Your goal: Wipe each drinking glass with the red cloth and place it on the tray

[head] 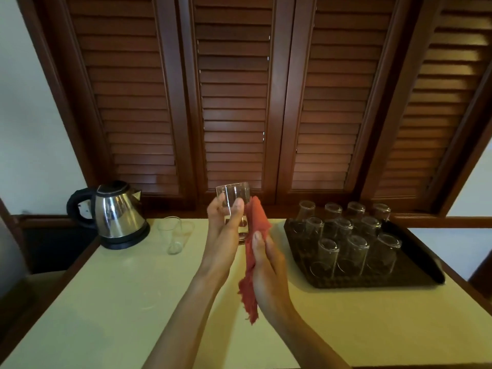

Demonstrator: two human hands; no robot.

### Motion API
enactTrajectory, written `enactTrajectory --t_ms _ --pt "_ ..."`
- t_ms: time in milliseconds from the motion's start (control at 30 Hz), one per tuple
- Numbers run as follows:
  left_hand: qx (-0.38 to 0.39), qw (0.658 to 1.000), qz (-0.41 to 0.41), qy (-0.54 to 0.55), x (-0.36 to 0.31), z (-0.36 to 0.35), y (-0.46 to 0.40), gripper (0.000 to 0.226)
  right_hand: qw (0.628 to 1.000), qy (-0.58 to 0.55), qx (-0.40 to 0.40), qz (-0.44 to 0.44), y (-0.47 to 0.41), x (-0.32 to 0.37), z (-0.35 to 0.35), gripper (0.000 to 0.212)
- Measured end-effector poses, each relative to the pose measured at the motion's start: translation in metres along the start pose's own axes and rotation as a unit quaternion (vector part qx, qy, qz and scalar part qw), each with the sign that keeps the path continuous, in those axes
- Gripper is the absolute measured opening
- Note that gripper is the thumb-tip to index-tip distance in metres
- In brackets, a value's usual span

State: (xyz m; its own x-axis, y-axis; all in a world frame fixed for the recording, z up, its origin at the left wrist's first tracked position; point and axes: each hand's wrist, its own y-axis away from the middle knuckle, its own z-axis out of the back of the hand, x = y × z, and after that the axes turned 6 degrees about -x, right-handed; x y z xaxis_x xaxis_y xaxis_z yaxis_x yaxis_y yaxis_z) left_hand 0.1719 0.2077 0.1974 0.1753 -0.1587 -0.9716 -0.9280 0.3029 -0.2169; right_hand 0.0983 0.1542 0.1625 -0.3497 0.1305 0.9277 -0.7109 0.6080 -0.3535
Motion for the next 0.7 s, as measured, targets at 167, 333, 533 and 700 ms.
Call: enactTrajectory --t_ms 167,333,533,700 --pt "0.029 0.999 0.031 0.013 0.009 -0.010 0.027 0.058 1.000 0.017 -0.021 0.011 -0.045 0.017 0.010 0.041" --pt "-0.037 0.999 -0.026 0.017 0.002 -0.001 0.007 0.050 0.999 -0.023 0.000 -0.029 -0.002 0.007 0.005 0.039" --pt "-0.017 0.999 -0.004 -0.033 0.011 -0.003 0.021 0.067 0.999 -0.017 -0.035 -0.004 -0.037 0.017 0.005 0.036" --pt "-0.036 0.999 -0.002 0.012 0.012 0.002 0.005 0.061 1.000 0.013 0.013 0.013 0.001 0.018 -0.002 0.030"
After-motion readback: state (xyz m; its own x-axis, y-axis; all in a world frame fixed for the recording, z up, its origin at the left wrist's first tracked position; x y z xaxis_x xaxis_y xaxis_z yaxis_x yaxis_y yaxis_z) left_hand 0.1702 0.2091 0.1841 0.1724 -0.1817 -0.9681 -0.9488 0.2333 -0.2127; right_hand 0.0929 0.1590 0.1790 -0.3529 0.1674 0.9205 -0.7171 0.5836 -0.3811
